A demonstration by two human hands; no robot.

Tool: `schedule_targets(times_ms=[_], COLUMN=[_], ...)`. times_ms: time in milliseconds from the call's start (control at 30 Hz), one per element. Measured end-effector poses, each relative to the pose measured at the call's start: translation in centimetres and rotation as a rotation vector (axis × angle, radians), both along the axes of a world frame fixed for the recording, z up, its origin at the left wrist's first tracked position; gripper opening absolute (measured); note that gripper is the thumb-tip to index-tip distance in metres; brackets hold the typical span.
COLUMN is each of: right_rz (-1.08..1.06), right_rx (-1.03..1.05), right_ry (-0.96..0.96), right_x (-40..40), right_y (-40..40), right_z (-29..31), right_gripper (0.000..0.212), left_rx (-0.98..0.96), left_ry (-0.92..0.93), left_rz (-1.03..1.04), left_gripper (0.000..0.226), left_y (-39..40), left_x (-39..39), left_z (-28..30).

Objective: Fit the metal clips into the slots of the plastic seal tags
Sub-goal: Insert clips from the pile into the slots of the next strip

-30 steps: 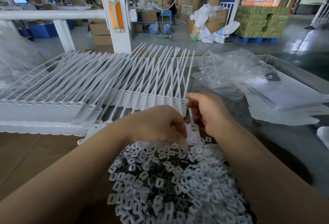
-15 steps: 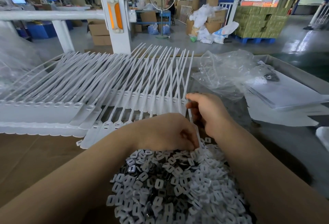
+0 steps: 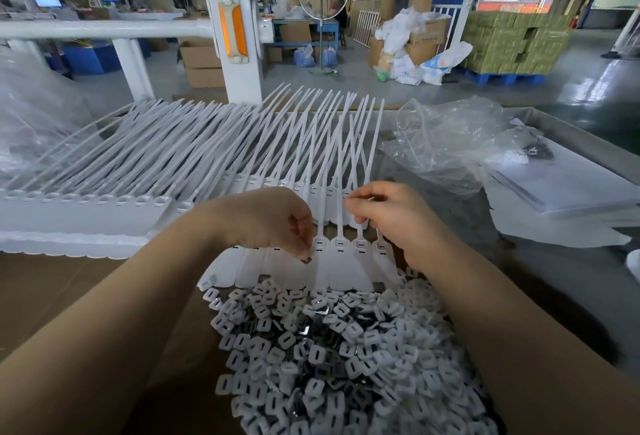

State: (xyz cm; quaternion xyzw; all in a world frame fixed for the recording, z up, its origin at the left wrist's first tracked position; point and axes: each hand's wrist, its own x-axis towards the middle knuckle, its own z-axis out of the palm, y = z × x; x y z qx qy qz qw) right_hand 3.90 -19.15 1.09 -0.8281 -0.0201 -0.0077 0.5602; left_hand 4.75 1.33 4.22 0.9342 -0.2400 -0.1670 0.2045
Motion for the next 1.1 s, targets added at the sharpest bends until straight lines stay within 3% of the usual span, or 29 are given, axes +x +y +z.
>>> schedule_targets(times_ms=[233,367,533,667,867,1100], right_rz=[0.125,0.141,0.016,-0.122,-0.187,-0.238], right_rx=[-0.227,-0.312,-0.304,-0.418,-0.573,-0.498], right_ry=[-0.035,-0.066,-0.120,-0.139,-0.108,-0.078], right_x=[-0.5,-0.7,-0.4,-0.2,-0.1,-0.1], right_y=[0.4,0.6,0.4,0.0,0.0,-0.1], right_z=[0.1,0.2,-0.1,-0.3,-0.6,-0.5], right_gripper=[0.007,0.006,0.009,0.005,0.025,0.013], left_rx=[0.132,0.148,0.086,0.156,0.079,0.025], left_ry=[0.121,0.110,-0.051,0.000,0.037,0.035], left_rz=[-0.124,-0.129,0.030,0.030,0.024,0.043], left_gripper=[0.022,0.014,0.024,0.043,0.041,0.037], left_y=[-0.4,-0.3,1.6,2.4,2.3,1.8], left_x=[-0.7,-0.7,0.4,0.7,0.8,0.4], left_z=[0.6,1.1,1.0,0.2,-0.1,0.0])
